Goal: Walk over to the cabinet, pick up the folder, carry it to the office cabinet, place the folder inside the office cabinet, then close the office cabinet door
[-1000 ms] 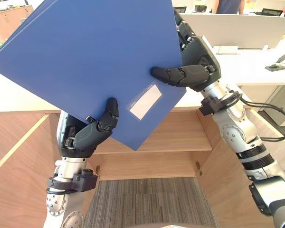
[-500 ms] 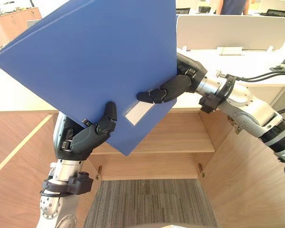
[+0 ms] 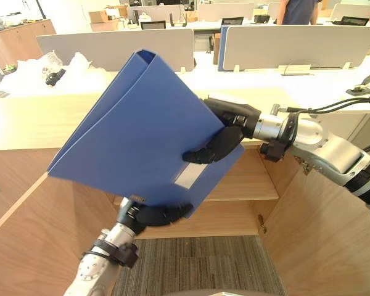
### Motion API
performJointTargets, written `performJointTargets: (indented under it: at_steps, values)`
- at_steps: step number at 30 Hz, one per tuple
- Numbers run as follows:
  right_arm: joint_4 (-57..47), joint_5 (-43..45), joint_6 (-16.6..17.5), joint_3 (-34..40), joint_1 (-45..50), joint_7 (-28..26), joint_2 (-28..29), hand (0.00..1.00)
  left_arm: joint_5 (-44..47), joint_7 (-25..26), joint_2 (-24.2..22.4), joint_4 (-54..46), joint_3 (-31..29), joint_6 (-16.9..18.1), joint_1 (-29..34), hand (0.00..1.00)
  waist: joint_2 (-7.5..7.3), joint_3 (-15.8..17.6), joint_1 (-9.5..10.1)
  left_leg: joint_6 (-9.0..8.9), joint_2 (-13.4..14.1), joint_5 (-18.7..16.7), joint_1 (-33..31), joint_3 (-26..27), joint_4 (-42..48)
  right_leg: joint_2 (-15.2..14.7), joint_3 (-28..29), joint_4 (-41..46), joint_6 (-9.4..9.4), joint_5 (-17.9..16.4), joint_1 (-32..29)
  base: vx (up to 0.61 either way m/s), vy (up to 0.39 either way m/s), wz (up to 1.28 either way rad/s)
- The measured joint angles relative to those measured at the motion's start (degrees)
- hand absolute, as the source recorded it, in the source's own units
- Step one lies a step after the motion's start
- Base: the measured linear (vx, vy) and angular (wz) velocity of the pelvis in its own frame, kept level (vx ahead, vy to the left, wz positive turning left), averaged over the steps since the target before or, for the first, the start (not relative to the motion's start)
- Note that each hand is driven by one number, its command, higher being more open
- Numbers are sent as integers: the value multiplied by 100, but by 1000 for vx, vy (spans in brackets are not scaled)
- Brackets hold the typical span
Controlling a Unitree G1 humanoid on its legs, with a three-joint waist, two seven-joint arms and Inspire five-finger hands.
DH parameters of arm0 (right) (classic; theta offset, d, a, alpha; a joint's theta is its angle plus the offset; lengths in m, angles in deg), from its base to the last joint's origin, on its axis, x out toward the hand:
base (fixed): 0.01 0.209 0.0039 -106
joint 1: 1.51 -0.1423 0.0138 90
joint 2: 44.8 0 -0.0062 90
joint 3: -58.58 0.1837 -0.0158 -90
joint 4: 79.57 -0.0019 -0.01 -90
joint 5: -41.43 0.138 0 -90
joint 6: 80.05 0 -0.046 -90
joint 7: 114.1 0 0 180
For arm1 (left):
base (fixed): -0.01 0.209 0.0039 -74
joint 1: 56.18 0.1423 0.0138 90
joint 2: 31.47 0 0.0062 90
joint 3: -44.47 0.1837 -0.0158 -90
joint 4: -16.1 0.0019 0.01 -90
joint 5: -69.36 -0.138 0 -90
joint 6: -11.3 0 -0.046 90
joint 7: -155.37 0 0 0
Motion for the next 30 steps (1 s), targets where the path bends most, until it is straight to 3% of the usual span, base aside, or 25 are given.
performJointTargets:
  at_steps: [2, 6, 12, 15, 19, 25, 28, 30]
  values:
    - [-91, -146, 3, 109, 239, 14, 347, 0, 21, -197, -261, 1093, 204, -199, -161, 100, -16, -9, 1, 3, 13, 1, -29, 80, -10, 15, 78, -7, 0, 0, -70, -2, 22, -15]
    - [-242, -388, 9, 780, 799, 76, 1052, 0, 23, -45, -607, 2902, 221, -543, -399, 100, -62, -15, -23, 6, 45, 3, -84, 111, -11, 55, 112, -3, -3, 0, -147, 4, 2, -6]
    - [-744, -1962, 186, 1896, 1541, 549, 1687, 0, -859, -44, -1264, 4852, -447, -768, -406, 100, -145, 17, -55, 11, 61, 1, -76, 112, -10, 72, 120, -7, -14, 1, -144, 0, 0, 0]
    - [-1147, -2710, 262, 1882, 2183, 575, 1845, 0, -1418, -43, -1481, 5865, -909, -855, -445, 100, -185, 41, -128, 13, 80, -3, -34, 114, -10, 90, 134, -7, -30, -4, -121, -7, 5, -1]
    - [-1036, -3624, 383, 1437, 2900, 524, 1858, 0, -2046, -50, -1683, 6511, -1658, -884, -588, 100, -221, 69, -140, 1, 113, -11, -10, 109, 5, 122, 142, -17, -49, -9, -101, -59, -2, -1]
    - [950, -6399, 602, -118, 3439, 373, 1829, 0, -3446, 434, -1855, 6946, -2603, -901, -920, 100, -217, 123, -103, -33, 142, 3, -60, 2, 23, 155, 64, -63, -51, -7, -67, -37, -8, 8]
    - [2569, -6965, 497, -68, 3548, 333, 2024, 0, -3766, 876, -1988, 7010, -3130, -917, -1099, 100, -207, 342, -95, -32, 139, -122, -368, -189, 434, 150, -102, -63, -54, -4, -65, 8, -8, 29]
    - [3406, -6983, 364, 266, 3554, 362, 2145, 0, -3778, 996, -2058, 6992, -3219, -911, -1282, 100, -41, 633, -62, -22, 180, -436, -757, -322, 1263, 183, -214, -14, -64, -8, -13, -48, -8, 31]
